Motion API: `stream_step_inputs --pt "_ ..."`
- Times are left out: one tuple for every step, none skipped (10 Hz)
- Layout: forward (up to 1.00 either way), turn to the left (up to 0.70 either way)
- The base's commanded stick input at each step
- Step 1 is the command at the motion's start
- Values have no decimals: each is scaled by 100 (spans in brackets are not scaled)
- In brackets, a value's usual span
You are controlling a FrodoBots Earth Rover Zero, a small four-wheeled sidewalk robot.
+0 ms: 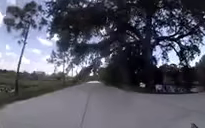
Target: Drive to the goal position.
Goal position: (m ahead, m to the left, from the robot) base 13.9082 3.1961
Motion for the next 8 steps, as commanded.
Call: stream_step_inputs --pt "85 0" --pt "85 0" --pt "85 0" --pt "85 0" --pt "85 0" --pt "85 0" --pt "85 0" --pt "85 0"
